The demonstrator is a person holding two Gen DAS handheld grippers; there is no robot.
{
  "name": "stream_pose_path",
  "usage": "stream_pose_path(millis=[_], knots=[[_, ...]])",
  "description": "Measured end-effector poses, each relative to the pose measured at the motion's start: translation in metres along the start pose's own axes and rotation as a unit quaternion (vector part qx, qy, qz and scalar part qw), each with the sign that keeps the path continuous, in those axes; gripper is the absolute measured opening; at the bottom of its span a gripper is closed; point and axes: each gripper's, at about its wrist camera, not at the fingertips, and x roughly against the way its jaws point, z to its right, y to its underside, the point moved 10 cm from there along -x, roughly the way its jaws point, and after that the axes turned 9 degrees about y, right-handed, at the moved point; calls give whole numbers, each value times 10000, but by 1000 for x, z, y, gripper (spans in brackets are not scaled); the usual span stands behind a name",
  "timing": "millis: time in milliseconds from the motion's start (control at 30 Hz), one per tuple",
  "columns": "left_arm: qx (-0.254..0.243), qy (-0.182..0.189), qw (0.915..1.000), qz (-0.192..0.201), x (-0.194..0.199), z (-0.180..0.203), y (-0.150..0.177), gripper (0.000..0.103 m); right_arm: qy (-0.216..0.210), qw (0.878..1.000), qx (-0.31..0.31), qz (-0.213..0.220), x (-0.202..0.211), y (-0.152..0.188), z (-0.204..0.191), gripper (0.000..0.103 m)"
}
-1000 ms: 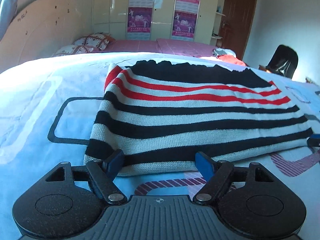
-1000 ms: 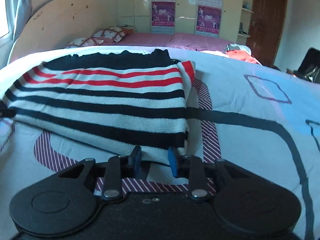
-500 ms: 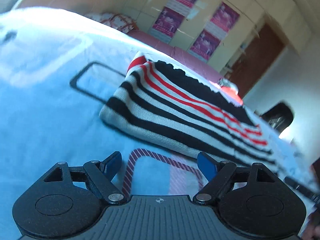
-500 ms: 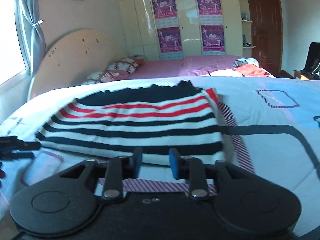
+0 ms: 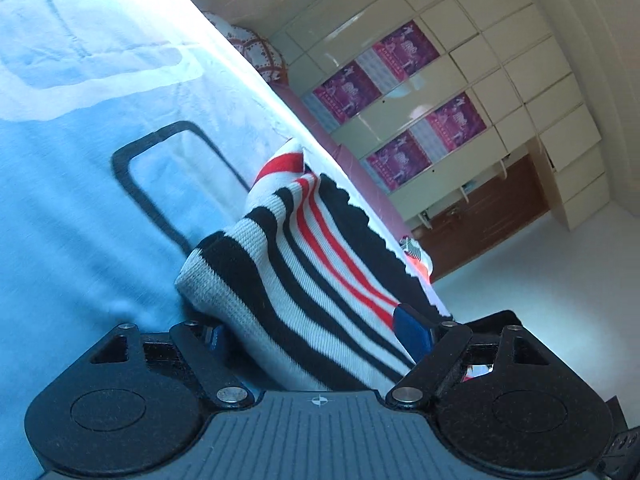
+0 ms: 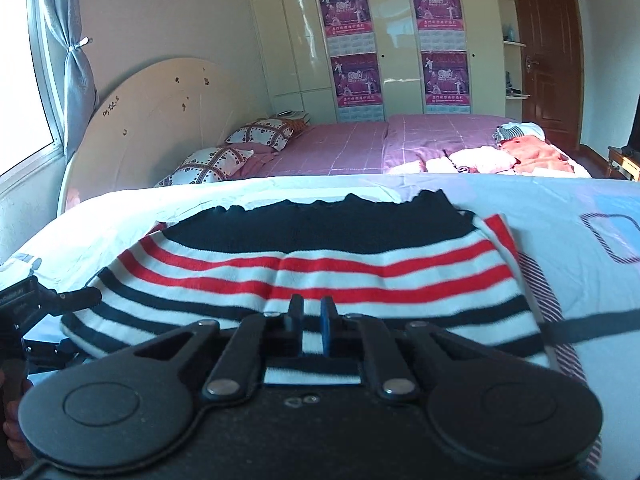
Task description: Fold small clothes
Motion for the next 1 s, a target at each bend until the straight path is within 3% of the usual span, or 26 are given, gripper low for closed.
stream_pose_path(millis=[133,300,467,833,1000], knots=[[-80,83,9998,189,-20,1,-7,75,-5,9997,186,-127,-30,-4,-15,7],[269,120,9990,335,-30,-12,-14,47,-12,9989,371,-292,-49,1,-30,7],[491,4,9983,328,-37,-23,-15,26,21,9979,491,-422,-59,13,-35,7],[385,-109,9989,260,-44,-27,-17,20,-59,9967,701,-415,-63,22,-36,7],[203,-139,9994,249,-46,-7,-25,19,-216,9970,692,-284,-64,24,-32,6]])
